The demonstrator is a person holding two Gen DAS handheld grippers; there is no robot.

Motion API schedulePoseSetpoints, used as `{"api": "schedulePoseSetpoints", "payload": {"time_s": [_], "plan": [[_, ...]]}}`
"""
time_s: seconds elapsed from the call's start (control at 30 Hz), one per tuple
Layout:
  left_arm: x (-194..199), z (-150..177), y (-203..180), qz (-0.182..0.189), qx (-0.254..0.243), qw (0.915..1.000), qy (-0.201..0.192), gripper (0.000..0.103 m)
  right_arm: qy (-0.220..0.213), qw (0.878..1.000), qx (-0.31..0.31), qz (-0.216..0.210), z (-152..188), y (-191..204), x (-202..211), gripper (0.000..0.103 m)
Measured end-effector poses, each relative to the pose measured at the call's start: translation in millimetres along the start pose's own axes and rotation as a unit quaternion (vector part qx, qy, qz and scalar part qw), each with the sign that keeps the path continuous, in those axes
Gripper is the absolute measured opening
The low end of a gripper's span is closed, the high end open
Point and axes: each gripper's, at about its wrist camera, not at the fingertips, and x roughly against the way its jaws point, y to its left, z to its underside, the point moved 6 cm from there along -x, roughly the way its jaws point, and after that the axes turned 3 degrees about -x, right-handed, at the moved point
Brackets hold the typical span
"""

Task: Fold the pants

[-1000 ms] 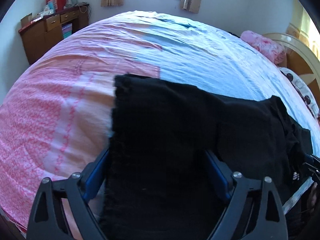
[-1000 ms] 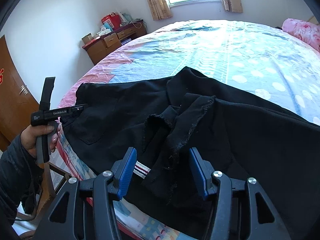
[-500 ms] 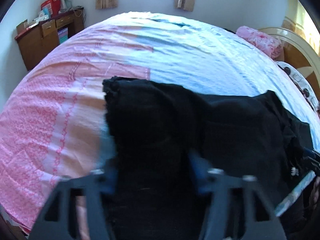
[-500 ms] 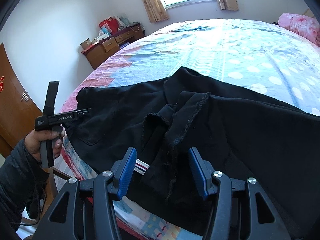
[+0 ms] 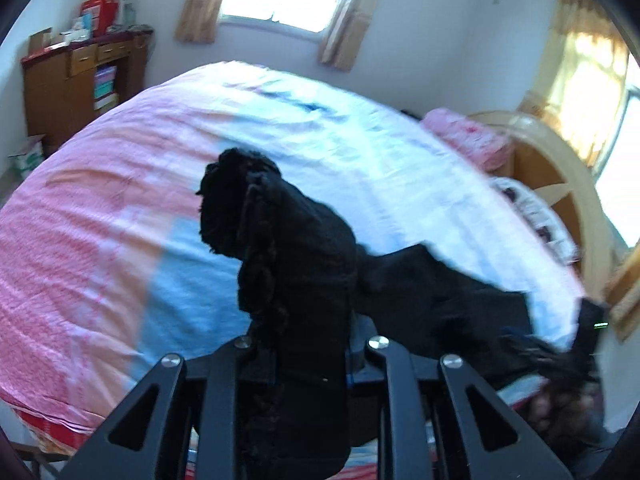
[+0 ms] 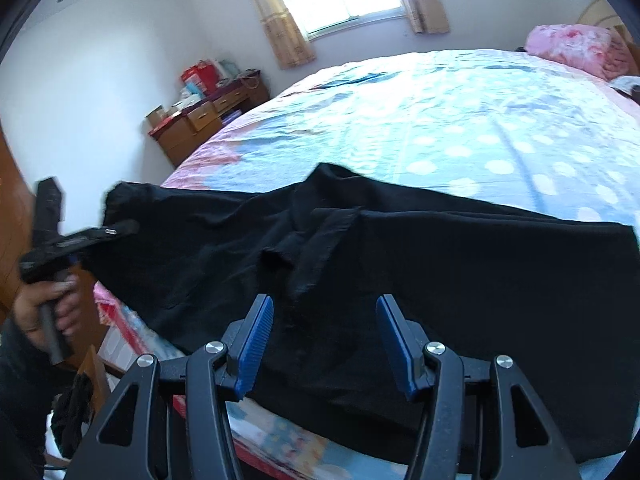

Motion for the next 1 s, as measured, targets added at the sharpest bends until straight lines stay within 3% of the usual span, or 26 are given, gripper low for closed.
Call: {"api": "schedulePoseSetpoints", "payload": {"time_s": [0.13, 0.23, 0.37, 0.43, 0.6, 0.83, 1.0], "plan": [[16, -16, -50, 0.078, 0.005, 0.9969, -0.014, 0.021, 0.018, 0.999, -0.012, 0.038, 1, -26, 0, 0.056], [16, -23, -84, 0.106, -0.012, 0.9942, -0.015, 0.020, 0.055, 0.997, -0.012, 0.055, 9, -41, -12, 0.056], [5, -26, -136, 0.131, -0.047, 0.9903, -0.002, 0.020, 0.040, 0.998, -0.009, 0.048, 8, -44, -4, 0.056], [-1, -27, -160, 0.145, -0.062, 0.9875, 0.005, 0.020, 0.009, 0.999, -0.031, 0.039, 2, -53, 10, 0.056], [-16, -24, -219, 0.160, -0.107, 0.9811, 0.021, 0.020, -0.054, 0.993, -0.090, 0.050, -16, -93, 49, 0.056], [-78, 0, -281, 0.146, -0.157, 0.9752, 0.053, 0.020, -0.089, 0.982, -0.145, 0.084, -31, -144, 80, 0.056], [-127, 29, -318, 0.136, -0.193, 0.9682, 0.084, 0.026, -0.111, 0.971, -0.184, 0.109, -34, -176, 99, 0.057]]}}
